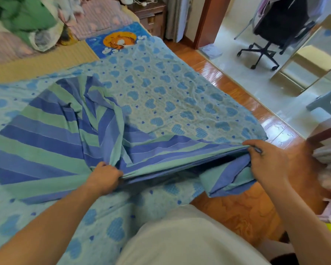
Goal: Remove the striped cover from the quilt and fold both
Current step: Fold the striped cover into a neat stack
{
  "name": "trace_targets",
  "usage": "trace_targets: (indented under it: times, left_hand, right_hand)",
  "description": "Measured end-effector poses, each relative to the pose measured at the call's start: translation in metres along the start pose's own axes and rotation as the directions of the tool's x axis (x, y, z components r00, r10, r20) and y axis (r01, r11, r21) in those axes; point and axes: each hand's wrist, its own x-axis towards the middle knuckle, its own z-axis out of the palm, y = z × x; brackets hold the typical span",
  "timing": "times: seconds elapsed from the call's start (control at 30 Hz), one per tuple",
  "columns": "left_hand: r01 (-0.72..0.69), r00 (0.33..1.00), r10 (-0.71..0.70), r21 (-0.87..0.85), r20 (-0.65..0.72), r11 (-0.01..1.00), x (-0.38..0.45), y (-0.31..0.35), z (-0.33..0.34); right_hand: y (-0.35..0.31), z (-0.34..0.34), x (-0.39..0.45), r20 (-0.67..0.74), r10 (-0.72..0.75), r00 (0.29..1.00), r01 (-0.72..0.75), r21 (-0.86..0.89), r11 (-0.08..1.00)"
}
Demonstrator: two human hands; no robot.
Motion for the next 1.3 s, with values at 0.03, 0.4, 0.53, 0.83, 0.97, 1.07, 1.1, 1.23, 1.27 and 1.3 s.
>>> trace_targets:
  times: [0.03,0.4,0.53,0.83,0.97,1.07,1.1,1.23,1.27,1.3]
  left_hand:
    - [0.076,0.997,-0.077,-0.047,-0.016,0.996,-0.007,-0.004,0.016]
    - [0.164,0.910,-0.353,-0.593,-0.217,0.788,-0.015,-0.060,0.009]
    - [0.222,0.955,-0.294,-0.593,-0.026,0.774,-0.001,-0.039,0.038]
    - [0.098,0.940,-0.292,-0.678,-0.179,0.729,0.026,0.004,0.042]
    - [0.002,0.976,-0.130,-0.589,-0.174,0.808,0.027,0.008,0.050]
    - [-0.004,0.984,-0.093,-0.542,-0.152,0.840,0.027,0.004,0.059]
    - [0.018,0.984,-0.106,-0.512,-0.143,0.859,0.028,0.002,0.061]
    - [0.112,0.983,-0.152,-0.318,-0.103,0.941,0.029,-0.010,0.069]
    - [0.117,0.983,-0.149,-0.262,-0.105,0.958,0.030,-0.014,0.069]
    - [0.113,0.984,-0.140,-0.220,-0.108,0.969,0.031,-0.018,0.068]
  right_hand:
    - [-0.002,0.004,0.000,-0.007,0.008,1.000,-0.008,0.000,1.000]
    - [-0.038,0.028,-0.009,-0.122,0.015,0.992,-0.003,0.101,0.995]
    - [-0.053,0.020,-0.020,-0.137,-0.057,0.989,0.077,0.147,0.986]
    - [-0.086,0.001,-0.039,-0.162,-0.182,0.970,0.211,0.183,0.960]
    - [-0.086,-0.002,-0.043,-0.192,-0.171,0.966,0.210,0.207,0.956]
    - [-0.084,-0.001,-0.043,-0.212,-0.181,0.960,0.225,0.208,0.952]
    - [-0.084,0.000,-0.043,-0.218,-0.187,0.958,0.232,0.203,0.951]
    - [-0.084,0.002,-0.042,-0.250,-0.200,0.948,0.257,0.224,0.940]
    - [-0.084,0.002,-0.042,-0.253,-0.198,0.947,0.258,0.233,0.938]
    - [-0.084,0.003,-0.041,-0.256,-0.193,0.947,0.256,0.241,0.936]
